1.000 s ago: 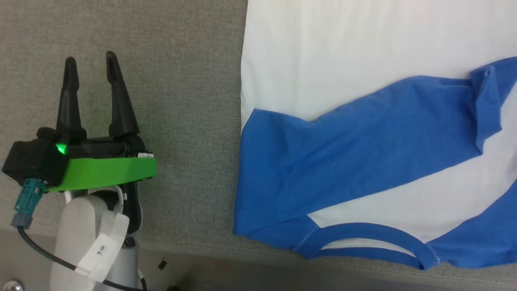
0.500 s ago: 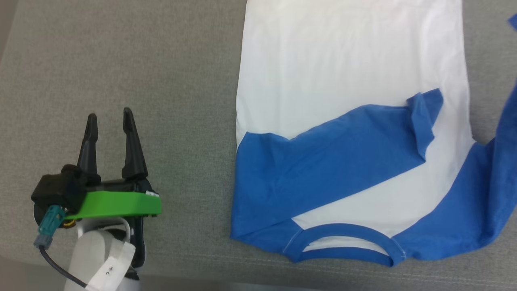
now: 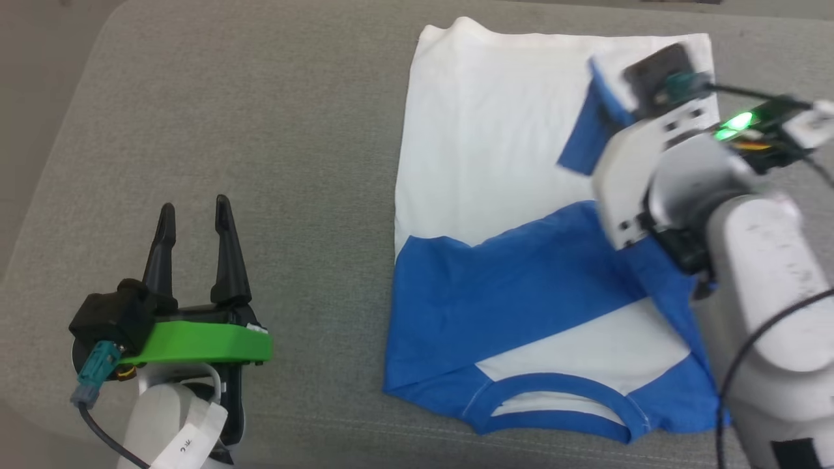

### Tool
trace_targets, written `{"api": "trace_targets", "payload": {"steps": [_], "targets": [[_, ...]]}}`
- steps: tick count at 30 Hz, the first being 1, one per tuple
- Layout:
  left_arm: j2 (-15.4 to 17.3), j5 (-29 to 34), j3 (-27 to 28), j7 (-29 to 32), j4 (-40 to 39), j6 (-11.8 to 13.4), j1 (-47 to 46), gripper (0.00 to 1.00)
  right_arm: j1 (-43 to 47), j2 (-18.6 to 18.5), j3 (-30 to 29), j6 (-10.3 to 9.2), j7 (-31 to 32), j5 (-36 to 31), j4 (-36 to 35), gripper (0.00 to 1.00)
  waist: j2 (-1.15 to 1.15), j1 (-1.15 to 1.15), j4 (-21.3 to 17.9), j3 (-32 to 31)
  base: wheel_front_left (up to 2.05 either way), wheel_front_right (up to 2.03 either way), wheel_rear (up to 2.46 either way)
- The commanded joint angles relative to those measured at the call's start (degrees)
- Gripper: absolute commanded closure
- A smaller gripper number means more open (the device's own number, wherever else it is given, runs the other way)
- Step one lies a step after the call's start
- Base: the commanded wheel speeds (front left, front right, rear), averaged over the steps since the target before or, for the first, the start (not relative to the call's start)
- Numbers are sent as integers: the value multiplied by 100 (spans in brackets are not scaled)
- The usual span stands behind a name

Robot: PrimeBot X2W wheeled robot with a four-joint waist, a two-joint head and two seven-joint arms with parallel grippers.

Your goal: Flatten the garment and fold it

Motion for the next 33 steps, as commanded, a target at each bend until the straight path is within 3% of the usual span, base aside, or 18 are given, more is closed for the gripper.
{"api": "trace_targets", "payload": {"steps": [1, 8, 14, 15, 16, 17, 24, 33], "targets": [[-22, -39, -29, -20, 28, -28, 66, 0, -53, 93, 144, -10, -41, -18, 206, 100, 0, 0, 172, 74, 0, 0, 0], [-29, -148, -143, -20, 85, -20, -13, 0, -135, 355, 1057, -10, -186, 5, 1190, 100, 0, 0, 442, 239, 0, 0, 0], [-30, -254, -225, -20, 100, 41, -55, 0, 30, 305, 1684, -10, -158, 236, 1652, 100, 0, 0, 519, 296, 0, 0, 0], [-30, -262, -233, -20, 103, 48, -55, 0, 51, 285, 1753, -10, -161, 285, 1689, 93, 0, 0, 518, 292, 0, 0, 0], [-30, -267, -236, -20, 108, 57, -49, 0, 72, 264, 1842, -10, -180, 366, 1711, 60, 0, 0, 505, 280, 0, 0, 0], [-30, -269, -235, -20, 113, 65, -42, 0, 90, 254, 1874, -10, -208, 444, 1713, 0, 0, 0, 489, 264, 0, 0, 0], [-31, -201, -203, -20, 204, 64, 70, 0, 371, 140, 1861, -10, -743, 1111, 892, 0, 0, 0, 217, 6, 0, 0, 0], [129, -32, -181, 7, 328, 6, 68, 0, 1549, 103, 378, -10, -1965, 1179, -1178, 0, 0, 0, -362, -209, 0, 0, 0]]}}
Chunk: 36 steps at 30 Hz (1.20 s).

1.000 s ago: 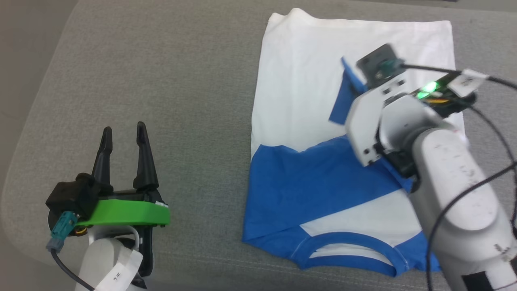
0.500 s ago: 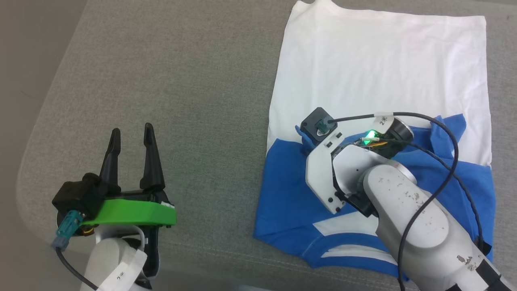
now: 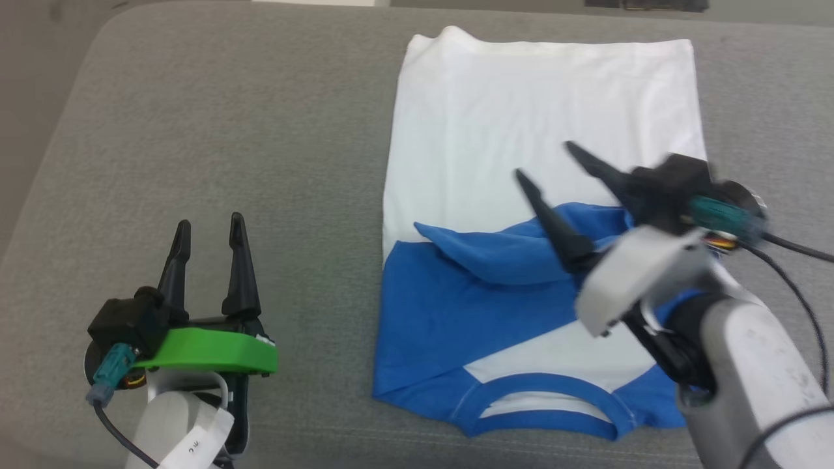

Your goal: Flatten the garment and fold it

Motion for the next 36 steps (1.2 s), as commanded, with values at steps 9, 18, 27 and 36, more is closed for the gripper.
{"api": "trace_targets", "payload": {"steps": [9, 18, 27, 36], "targets": [[570, 129, -72, 524, 189, -152, -914, 0, 1137, 392, -1410, -10, -1402, -366, -525, 0, 0, 0, -887, 258, 0, 0, 0], [1347, 65, -266, 1790, 728, -356, -2774, 0, 1110, 565, -1716, -10, -2329, -542, -166, 0, 0, 0, -1571, 1223, 0, 0, 0], [1928, -229, -473, 3473, 1488, -434, -4609, 0, 709, 637, -1601, -10, -2774, -316, 207, 0, 0, 0, -2193, 2118, 0, 0, 0], [2247, -216, -447, 5016, 1747, -55, -5890, 0, 471, 661, -1269, -10, -3050, 59, 382, 0, 0, 0, -2712, 2805, 0, 0, 0]]}}
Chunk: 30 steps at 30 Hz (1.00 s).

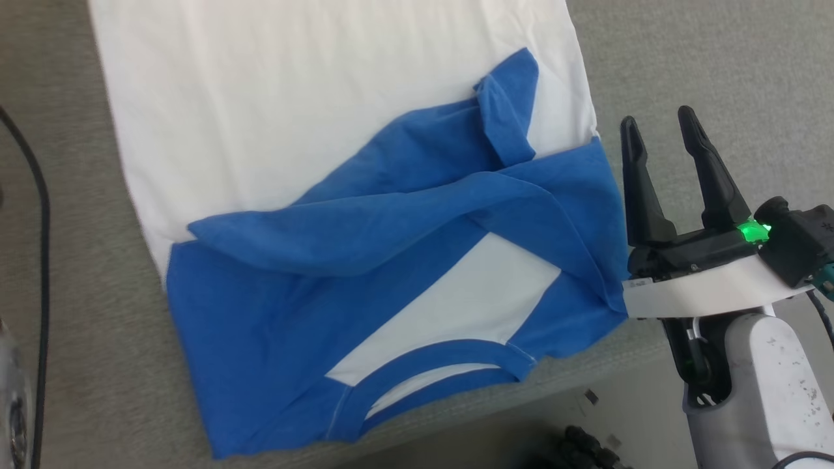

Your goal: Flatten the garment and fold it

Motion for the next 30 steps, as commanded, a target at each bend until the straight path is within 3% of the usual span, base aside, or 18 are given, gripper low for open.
{"api": "trace_targets", "payload": {"steps": [1, 7, 17, 18, 19, 20, 24, 30], "targets": [[32, 37, -40, 138, -11, 45, -174, 0, -87, 17, 45, -9, -75, 68, 31, 0, 0, -1, -562, 604, 0, 0, 0], [191, 226, -212, 885, 36, 224, -464, 0, -194, 18, 277, -9, -258, 251, 171, 0, 0, -1, -794, 798, 0, 0, 0], [568, 729, -323, 1889, -43, 900, -261, 0, -239, 19, 362, -9, -399, 386, 322, 0, 0, -1, -920, 814, 0, 0, 0], [596, 765, -335, 1946, -72, 940, -231, 20, -243, 19, 365, -9, -404, 391, 326, 0, 0, -1, -917, 811, 0, 0, 0], [622, 800, -337, 1996, -114, 995, -197, 75, -251, 19, 365, -9, -409, 395, 331, 0, 0, -1, -910, 806, 0, 0, 0], [649, 839, -342, 1995, -166, 1036, -176, 100, -262, 19, 368, -9, -412, 394, 333, 0, 0, -1, -902, 803, 0, 0, 0], [713, 953, -350, 1699, -379, 1143, -106, 100, -355, 19, 375, -9, -408, 325, 312, 0, 0, -1, -814, 745, 0, 0, 0], [664, 924, -411, 721, -512, 1013, -63, 100, -847, 19, 309, -9, -77, 115, 266, 0, 0, -1, -537, 565, 0, 0, 0]]}}
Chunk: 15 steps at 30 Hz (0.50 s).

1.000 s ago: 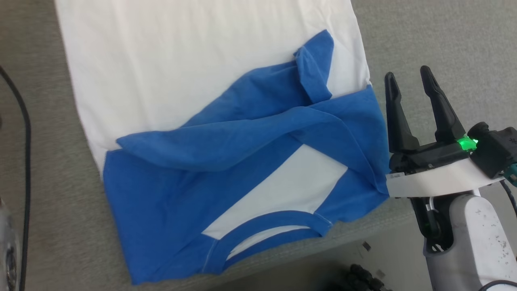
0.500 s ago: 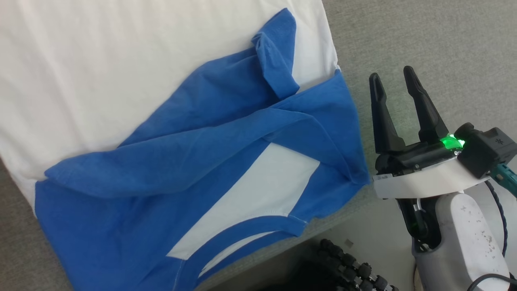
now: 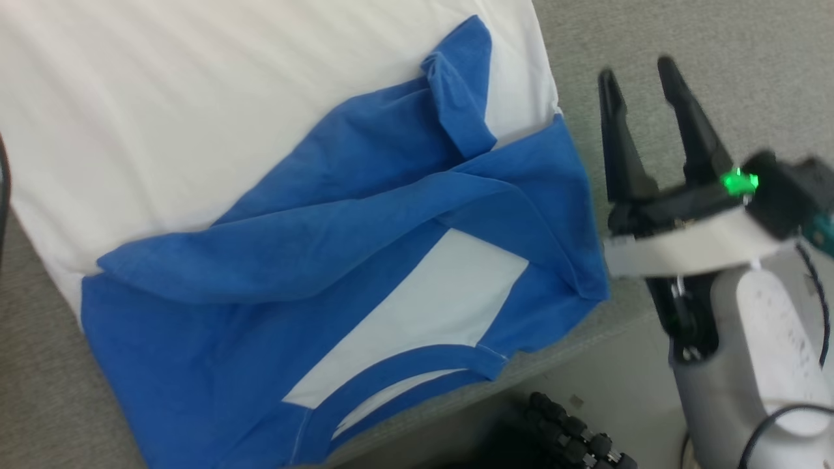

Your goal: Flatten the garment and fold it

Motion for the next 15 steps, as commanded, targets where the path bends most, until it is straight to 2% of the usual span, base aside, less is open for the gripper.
{"api": "trace_targets", "payload": {"steps": [1, 6, 12, 15], "targets": [[-7, -65, 1, -220, -3, -72, 63, 100, -329, 14, 3, -9, 208, -132, -21, 0, 0, 0, 184, -120, 0, 0, 0], [-322, -330, -66, -757, 117, -237, 145, 100, -1544, -33, -73, -9, 1181, -321, 426, 0, 0, 0, 484, -213, 0, 0, 0], [-790, -582, -256, -1085, 260, -408, 75, 100, -3286, -15, -516, -9, 2370, -455, 1729, 0, 0, 0, 925, -166, 0, 0, 0], [-1047, -646, -411, -1232, 317, -494, -36, 100, -4055, -15, -870, -9, 2835, -726, 2481, 0, 0, 0, 1205, -92, 0, 0, 0]]}}
